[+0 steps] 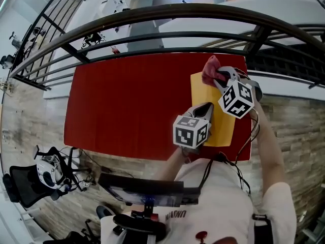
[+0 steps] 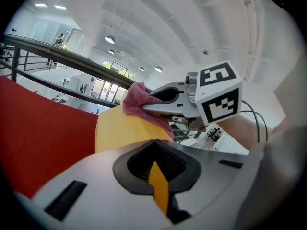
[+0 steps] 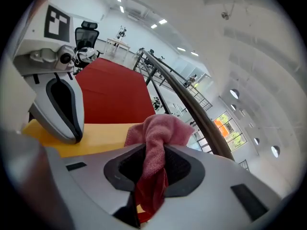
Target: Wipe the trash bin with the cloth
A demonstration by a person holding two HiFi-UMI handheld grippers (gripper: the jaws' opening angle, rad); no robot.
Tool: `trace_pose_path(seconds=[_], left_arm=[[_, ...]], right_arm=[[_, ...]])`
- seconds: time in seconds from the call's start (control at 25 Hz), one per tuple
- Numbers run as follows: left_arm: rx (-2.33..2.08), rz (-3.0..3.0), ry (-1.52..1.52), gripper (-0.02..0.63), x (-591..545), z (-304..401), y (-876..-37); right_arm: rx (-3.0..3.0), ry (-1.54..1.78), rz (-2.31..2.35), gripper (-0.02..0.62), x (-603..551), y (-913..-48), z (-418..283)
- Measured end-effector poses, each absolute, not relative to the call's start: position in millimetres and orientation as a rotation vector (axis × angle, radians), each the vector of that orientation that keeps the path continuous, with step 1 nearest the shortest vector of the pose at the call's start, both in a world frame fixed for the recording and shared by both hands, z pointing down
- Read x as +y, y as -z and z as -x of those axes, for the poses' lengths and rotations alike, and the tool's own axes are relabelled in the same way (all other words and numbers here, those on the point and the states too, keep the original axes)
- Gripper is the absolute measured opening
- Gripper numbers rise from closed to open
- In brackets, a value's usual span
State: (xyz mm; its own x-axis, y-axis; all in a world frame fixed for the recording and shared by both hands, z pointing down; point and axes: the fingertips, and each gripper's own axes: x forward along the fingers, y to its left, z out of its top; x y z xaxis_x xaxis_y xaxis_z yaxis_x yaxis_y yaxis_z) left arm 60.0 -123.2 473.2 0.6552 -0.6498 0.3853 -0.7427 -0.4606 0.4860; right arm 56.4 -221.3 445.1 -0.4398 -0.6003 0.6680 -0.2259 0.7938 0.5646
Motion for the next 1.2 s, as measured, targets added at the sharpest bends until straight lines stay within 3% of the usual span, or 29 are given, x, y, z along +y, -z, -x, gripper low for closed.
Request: trace_pose_path(seconds=[0.32, 1.2], left_arm=[[-1.188, -2.108, -0.215, 0.003, -138.2, -21.1, -492.2], [-1.155, -2.068, -0.171, 0.003, -134.8, -24.4, -496.2]], right_arm=[[-2.123, 0.398, -0.598, 0.097, -224.8, -446.3, -59.1], [-2.152, 0.36, -0.583, 0.097, -177.8, -450.2, -68.4]])
